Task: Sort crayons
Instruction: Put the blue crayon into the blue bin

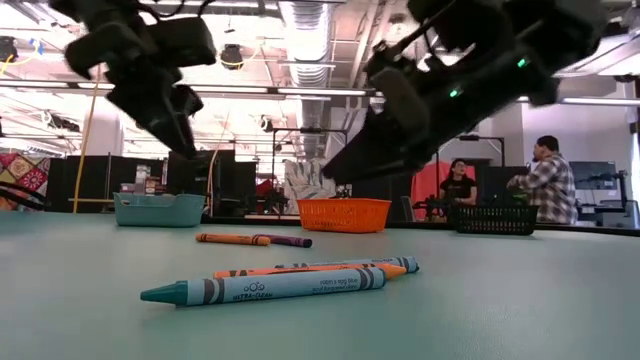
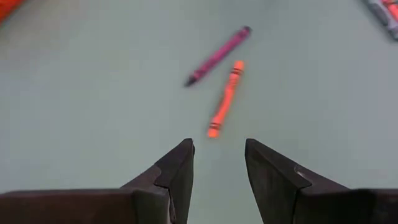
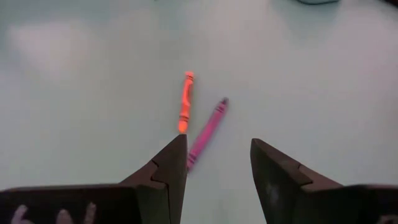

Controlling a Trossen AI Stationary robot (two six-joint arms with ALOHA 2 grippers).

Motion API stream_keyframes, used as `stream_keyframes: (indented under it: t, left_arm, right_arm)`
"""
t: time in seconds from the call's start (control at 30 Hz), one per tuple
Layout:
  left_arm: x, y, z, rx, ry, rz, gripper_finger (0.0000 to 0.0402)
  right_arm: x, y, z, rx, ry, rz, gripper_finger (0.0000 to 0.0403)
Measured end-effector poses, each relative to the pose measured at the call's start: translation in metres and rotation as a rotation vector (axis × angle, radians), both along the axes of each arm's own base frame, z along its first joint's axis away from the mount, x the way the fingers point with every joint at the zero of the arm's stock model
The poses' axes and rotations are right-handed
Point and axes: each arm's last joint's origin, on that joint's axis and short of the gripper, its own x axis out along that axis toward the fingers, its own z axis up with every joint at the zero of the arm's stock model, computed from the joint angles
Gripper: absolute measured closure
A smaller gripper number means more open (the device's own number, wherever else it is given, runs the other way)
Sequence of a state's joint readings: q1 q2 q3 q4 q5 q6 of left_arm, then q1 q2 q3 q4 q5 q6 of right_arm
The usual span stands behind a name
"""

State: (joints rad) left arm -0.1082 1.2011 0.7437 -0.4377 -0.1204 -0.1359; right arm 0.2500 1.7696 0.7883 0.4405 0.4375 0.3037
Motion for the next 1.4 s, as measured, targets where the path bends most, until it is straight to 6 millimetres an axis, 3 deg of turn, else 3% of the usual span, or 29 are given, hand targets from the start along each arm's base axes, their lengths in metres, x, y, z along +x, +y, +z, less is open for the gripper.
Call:
stream_keyframes:
  t: [0.2, 0.37, 0.5, 0.6, 0.73, 0.83, 1.13, 1.4]
  left_arm:
    - [-0.009, -0.034, -0.024, -0.046, -0.033, 0.01, 0.0268]
    - [-0.015, -0.062, -0.043, -0.093, -0.06, 0.003, 0.0268]
    - [-0.014, -0.087, -0.053, -0.121, -0.083, -0.037, 0.0268]
    - [-0.012, -0.106, -0.061, -0.135, -0.115, -0.069, 0.0268]
    - [-0.008, -0.128, -0.073, -0.16, -0.163, -0.118, 0.0268]
    - [-0.004, -0.14, -0.083, -0.186, -0.199, -0.14, 0.0268]
    - [0.003, -0.155, -0.106, -0.208, -0.247, -0.158, 0.0268]
    - [0.004, -0.156, -0.106, -0.208, -0.268, -0.16, 0.0268]
  right_arm:
    - [0.021, -0.007, -0.016, -0.006, 0.013, 0.084, 0.0234]
    - [0.041, 0.002, -0.02, -0.098, 0.062, 0.176, 0.0234]
    - [0.049, 0.027, -0.015, -0.16, 0.134, 0.318, 0.0234]
    - [0.044, 0.05, -0.009, -0.216, 0.177, 0.411, 0.0237]
    - [0.03, 0.082, -0.001, -0.271, 0.183, 0.529, 0.0248]
    - [0.014, 0.098, -0.008, -0.3, 0.277, 0.589, 0.0258]
    - [0.009, 0.089, -0.015, -0.248, 0.398, 0.525, 0.0284]
    - [0.01, 0.08, -0.02, -0.22, 0.456, 0.558, 0.0284]
